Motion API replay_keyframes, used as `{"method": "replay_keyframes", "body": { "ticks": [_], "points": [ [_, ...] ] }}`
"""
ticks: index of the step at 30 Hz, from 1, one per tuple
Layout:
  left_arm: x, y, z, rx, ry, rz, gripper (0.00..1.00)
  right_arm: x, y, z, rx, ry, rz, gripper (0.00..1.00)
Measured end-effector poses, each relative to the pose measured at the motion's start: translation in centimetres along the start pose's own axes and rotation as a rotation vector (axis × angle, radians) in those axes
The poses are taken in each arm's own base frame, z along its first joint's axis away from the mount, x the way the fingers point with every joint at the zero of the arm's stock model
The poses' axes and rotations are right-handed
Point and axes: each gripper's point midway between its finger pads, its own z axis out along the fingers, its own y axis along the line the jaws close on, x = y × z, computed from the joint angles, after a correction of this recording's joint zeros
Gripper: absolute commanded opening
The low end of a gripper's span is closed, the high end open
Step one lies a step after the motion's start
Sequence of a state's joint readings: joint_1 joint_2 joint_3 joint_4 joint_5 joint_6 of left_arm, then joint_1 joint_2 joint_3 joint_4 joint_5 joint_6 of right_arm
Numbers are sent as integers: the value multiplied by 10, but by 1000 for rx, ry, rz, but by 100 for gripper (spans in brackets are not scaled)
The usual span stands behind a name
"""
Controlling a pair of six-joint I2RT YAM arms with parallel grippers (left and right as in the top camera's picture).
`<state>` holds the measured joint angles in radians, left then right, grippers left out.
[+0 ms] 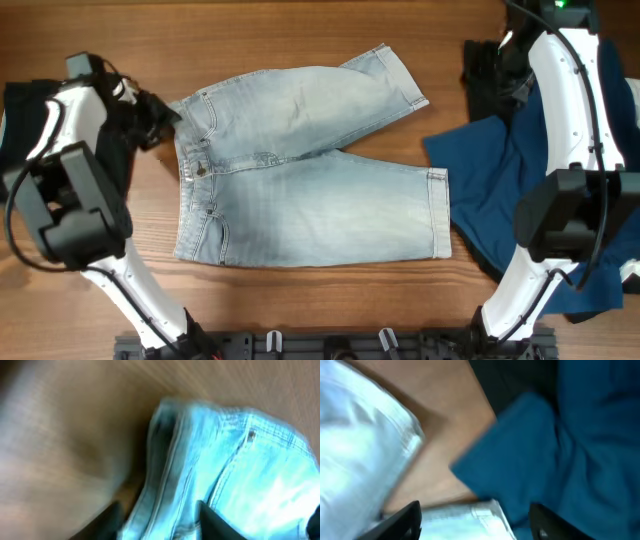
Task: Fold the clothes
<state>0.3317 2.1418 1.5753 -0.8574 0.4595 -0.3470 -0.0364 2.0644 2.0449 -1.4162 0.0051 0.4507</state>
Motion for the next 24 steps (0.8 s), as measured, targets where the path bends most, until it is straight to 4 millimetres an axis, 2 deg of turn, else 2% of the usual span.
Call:
{"method": "replay_keyframes", "body": {
  "ticks": [2,5,8,12,14,16,17,18,20,22,23,24],
  "points": [
    [23,-6,-21,-11,53,21,82,19,-8,0,29,79,-4,90],
    [63,-12,-49,-83,130,62,78,28,1,-1,-25,125,-12,90],
    [98,2,-51,-201,240,68,77,35,9,-1,-77,153,-12,91],
    [127,12,-50,-255,256,109,76,55,4,-17,-122,119,-14,90],
    [146,13,-63,-242,206,145,78,80,0,-25,-179,100,-17,90],
    [161,15,-78,-218,139,173,80,112,-6,-21,-226,113,5,90],
    [174,21,-82,-213,119,177,81,129,-13,-9,-241,107,41,90],
    [192,31,-86,-212,115,168,81,158,-25,2,-234,132,90,90],
    [216,47,-85,-220,124,128,81,192,-40,12,-242,132,151,90],
    [239,66,-77,-243,156,58,81,216,-51,19,-246,138,199,89],
    [250,77,-70,-262,179,7,81,233,-57,31,-251,155,230,90],
    [257,86,-61,-275,188,-50,81,242,-59,39,-257,168,241,90]
  ]
}}
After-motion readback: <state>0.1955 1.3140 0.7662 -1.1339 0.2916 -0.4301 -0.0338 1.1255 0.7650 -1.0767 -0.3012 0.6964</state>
